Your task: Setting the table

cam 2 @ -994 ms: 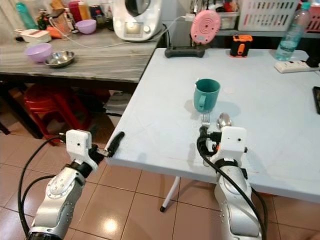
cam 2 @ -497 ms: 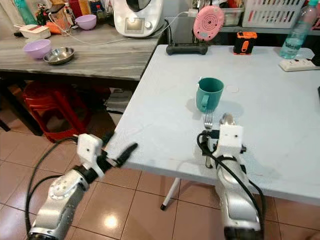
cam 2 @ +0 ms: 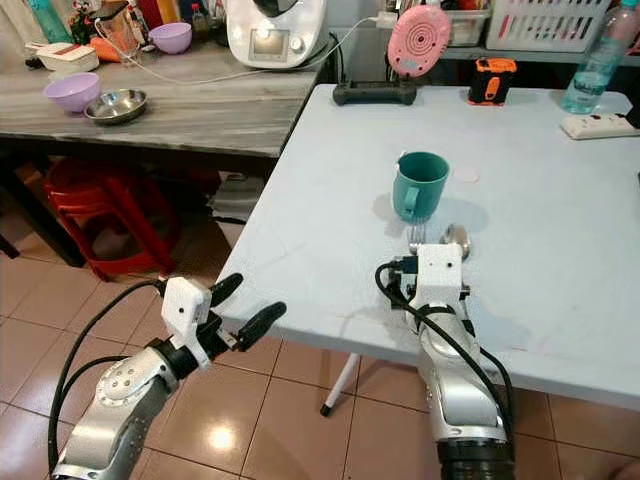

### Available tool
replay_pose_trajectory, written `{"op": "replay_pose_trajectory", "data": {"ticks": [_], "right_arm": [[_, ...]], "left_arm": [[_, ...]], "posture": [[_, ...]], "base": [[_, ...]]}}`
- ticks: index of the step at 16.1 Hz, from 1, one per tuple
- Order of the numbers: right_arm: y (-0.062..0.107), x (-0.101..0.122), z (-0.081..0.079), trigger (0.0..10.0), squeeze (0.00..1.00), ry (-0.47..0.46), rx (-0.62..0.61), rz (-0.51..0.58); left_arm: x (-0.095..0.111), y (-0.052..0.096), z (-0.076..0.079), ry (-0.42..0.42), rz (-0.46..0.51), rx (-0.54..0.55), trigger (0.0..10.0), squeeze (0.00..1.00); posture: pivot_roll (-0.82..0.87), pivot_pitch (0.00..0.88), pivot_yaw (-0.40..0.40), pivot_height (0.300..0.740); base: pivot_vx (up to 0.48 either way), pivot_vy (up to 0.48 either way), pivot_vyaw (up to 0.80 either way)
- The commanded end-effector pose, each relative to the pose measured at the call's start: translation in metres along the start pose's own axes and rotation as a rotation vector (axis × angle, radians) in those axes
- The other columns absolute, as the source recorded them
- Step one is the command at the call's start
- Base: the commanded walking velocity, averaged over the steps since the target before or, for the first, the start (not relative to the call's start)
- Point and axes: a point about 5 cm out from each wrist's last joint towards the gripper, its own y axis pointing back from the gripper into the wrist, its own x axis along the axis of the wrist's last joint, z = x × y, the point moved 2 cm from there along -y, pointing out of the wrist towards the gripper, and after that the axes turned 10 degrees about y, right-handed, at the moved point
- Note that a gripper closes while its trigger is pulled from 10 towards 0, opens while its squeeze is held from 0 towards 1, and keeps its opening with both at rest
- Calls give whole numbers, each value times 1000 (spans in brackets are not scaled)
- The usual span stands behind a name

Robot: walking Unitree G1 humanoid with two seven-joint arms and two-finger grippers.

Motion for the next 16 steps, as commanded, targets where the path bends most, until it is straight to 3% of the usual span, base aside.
{"op": "replay_pose_trajectory", "data": {"ticks": [1,13,16], "right_arm": [[-2,3,-4,0,0,29,22,6],[-7,-12,11,0,0,-6,-23,-67],[-3,-20,19,824,0,-25,-48,-94]], "left_arm": [[4,2,4,2,0,-36,10000,0],[7,5,10,20,-13,-121,10000,0],[13,2,13,5,-2,-147,10000,0]], "posture": [[-128,100,83,740],[-123,110,95,740],[-126,111,93,740]], "base": [[0,0,0],[0,0,0],[0,0,0]]}}
